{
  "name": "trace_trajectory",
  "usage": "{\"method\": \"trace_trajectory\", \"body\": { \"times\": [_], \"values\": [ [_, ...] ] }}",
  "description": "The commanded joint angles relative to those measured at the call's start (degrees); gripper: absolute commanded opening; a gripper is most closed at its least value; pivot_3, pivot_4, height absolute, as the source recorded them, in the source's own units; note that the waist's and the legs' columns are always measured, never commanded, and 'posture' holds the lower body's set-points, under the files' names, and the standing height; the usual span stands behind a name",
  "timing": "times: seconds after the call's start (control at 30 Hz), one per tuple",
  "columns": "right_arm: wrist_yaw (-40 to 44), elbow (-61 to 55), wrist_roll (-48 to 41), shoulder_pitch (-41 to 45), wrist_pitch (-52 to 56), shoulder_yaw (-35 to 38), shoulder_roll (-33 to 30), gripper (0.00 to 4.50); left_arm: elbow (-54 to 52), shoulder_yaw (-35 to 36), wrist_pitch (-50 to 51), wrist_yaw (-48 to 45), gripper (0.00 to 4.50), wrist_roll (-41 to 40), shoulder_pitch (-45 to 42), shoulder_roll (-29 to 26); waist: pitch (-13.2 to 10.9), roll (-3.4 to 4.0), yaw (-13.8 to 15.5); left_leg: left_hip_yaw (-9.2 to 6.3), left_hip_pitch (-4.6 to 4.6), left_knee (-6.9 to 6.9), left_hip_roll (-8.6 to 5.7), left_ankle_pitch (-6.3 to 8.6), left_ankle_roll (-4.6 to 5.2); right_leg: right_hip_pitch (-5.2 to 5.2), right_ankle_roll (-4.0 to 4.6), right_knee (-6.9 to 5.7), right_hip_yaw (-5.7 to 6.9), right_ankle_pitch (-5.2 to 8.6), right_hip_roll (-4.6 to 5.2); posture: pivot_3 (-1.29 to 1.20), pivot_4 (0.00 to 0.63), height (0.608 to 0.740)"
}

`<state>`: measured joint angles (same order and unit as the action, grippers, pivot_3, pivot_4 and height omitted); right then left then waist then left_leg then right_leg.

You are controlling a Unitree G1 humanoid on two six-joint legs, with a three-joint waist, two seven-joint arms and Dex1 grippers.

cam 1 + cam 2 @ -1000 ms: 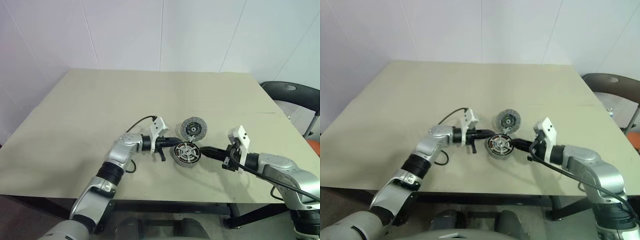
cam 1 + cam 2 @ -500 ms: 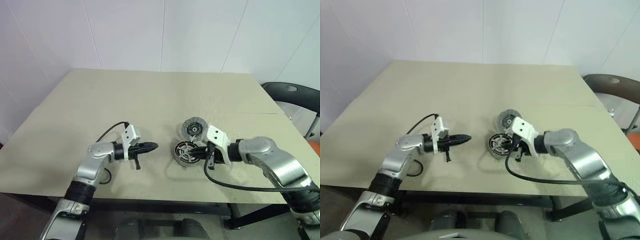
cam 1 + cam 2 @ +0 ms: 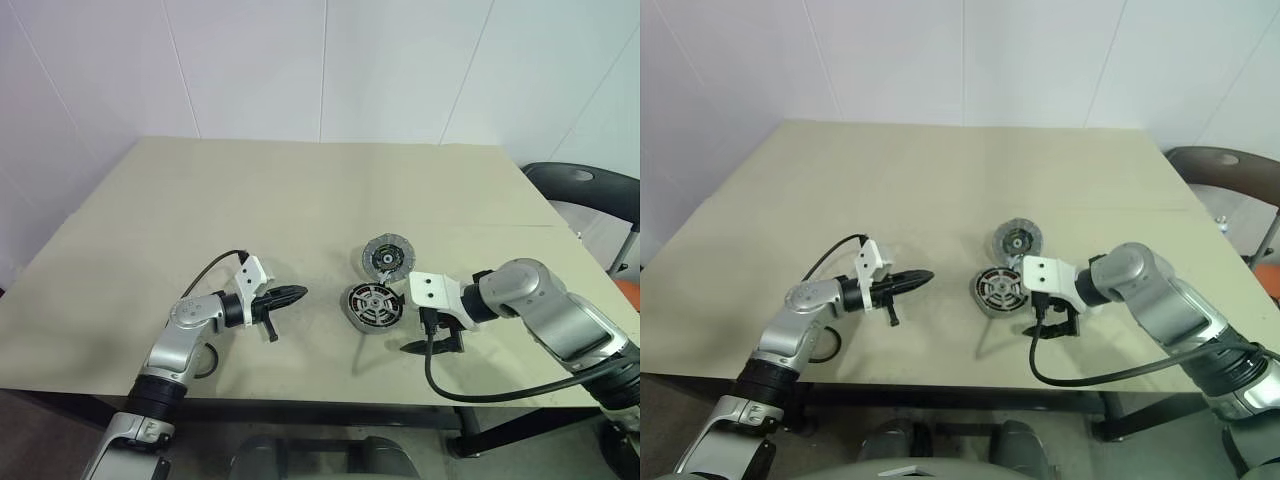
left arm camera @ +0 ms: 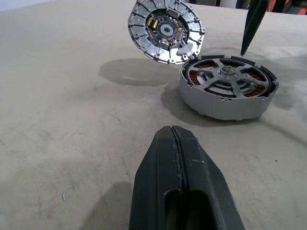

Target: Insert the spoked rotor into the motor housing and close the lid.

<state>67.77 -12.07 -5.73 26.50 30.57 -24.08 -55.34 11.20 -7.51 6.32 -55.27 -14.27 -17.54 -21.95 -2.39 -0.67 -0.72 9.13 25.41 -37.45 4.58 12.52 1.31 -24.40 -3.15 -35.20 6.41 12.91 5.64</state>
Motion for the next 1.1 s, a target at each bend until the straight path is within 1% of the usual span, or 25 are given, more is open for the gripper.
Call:
{"method": "trace_trajectory", "body": {
  "times": [0.03,0.3,0.4,0.43,0.57,0.63,0.83,0.9,1.0,1.03,1.1],
  "values": [
    [-1.35,1.05,2.63,1.06,-2.50,0.55,1.62,4.48,-0.17,1.03,-1.33,0.52,0.00,-0.25,-0.97,0.27,0.00,0.00,-0.01,0.00,0.00,0.00,0.00,0.00,0.00,-0.01,0.00,0.00,0.00,0.00,0.00,0.00,0.000,0.740],
    [-2.43,2.52,6.12,-0.35,-4.39,0.60,3.42,4.48,0.68,0.46,-1.34,0.88,0.00,-0.16,-1.90,0.81,0.00,0.00,0.04,0.01,0.01,0.01,0.00,0.00,0.00,-0.02,0.01,-0.01,0.00,-0.01,0.00,0.00,0.000,0.740],
    [-2.79,3.92,7.43,-1.06,-6.02,0.42,3.73,3.89,1.67,0.43,-1.48,0.86,0.00,0.12,-2.46,0.93,0.00,0.00,0.05,0.01,0.00,0.01,0.00,0.00,0.00,-0.01,0.01,-0.02,0.00,-0.01,-0.01,0.00,0.000,0.740],
    [-2.75,4.09,7.66,-1.31,-6.25,0.51,3.81,3.62,1.88,0.39,-1.54,0.87,0.00,0.24,-2.50,0.92,0.00,0.00,0.04,0.01,0.00,0.00,0.00,0.00,0.00,0.00,0.01,-0.03,0.00,-0.01,-0.01,0.00,0.000,0.740],
    [-3.34,4.66,8.09,-1.55,-6.33,1.12,4.85,2.14,2.25,0.27,-1.60,0.89,0.00,0.52,-2.54,0.85,0.02,-0.03,0.01,0.01,-0.01,-0.01,0.00,0.00,0.00,0.01,0.01,-0.03,0.00,-0.01,-0.01,0.00,0.000,0.740],
    [-3.56,4.65,8.20,-1.48,-6.17,1.45,5.27,1.54,2.24,0.31,-1.51,0.92,0.00,0.62,-2.54,0.82,0.04,-0.06,-0.03,0.01,-0.03,-0.01,0.00,0.00,0.00,0.02,0.01,-0.04,0.00,-0.01,-0.02,0.00,0.000,0.740],
    [-3.35,4.05,8.05,-1.36,-5.65,1.73,5.94,1.54,2.29,0.42,-1.26,0.98,0.00,0.86,-2.71,0.76,0.04,-0.05,-0.01,0.01,-0.04,-0.05,0.04,0.00,0.00,0.03,0.01,-0.08,0.00,-0.01,-0.02,0.00,0.000,0.740],
    [-3.07,3.44,7.82,-1.66,-5.30,1.76,5.92,1.17,2.37,0.38,-1.20,1.00,0.00,1.09,-2.81,0.72,0.04,-0.05,-0.04,0.01,-0.04,-0.05,0.04,0.00,0.00,0.03,0.01,-0.08,0.00,-0.01,-0.02,0.00,0.000,0.740],
    [-3.59,3.08,8.22,-1.94,-5.11,1.81,6.43,0.33,2.62,0.20,-1.27,1.07,0.00,1.50,-2.92,0.66,0.05,-0.06,-0.05,0.01,-0.05,-0.04,0.05,0.00,-0.01,0.02,0.01,-0.09,0.00,-0.01,-0.03,0.00,0.000,0.740],
    [-3.68,3.02,8.36,-1.92,-5.08,1.80,6.66,0.13,2.61,0.16,-1.27,1.08,0.00,1.56,-2.90,0.65,0.05,-0.04,-0.04,0.01,-0.04,-0.04,0.05,0.00,-0.01,0.01,0.01,-0.09,0.00,-0.01,-0.03,0.00,0.000,0.740],
    [-3.74,2.94,8.55,-1.93,-5.00,1.86,7.00,0.13,2.51,0.05,-1.25,1.14,0.00,1.63,-2.81,0.68,0.06,-0.05,0.10,0.02,-0.04,-0.04,0.05,0.00,-0.01,0.02,0.01,-0.09,0.00,-0.01,-0.02,0.00,0.000,0.740]
  ]
}}
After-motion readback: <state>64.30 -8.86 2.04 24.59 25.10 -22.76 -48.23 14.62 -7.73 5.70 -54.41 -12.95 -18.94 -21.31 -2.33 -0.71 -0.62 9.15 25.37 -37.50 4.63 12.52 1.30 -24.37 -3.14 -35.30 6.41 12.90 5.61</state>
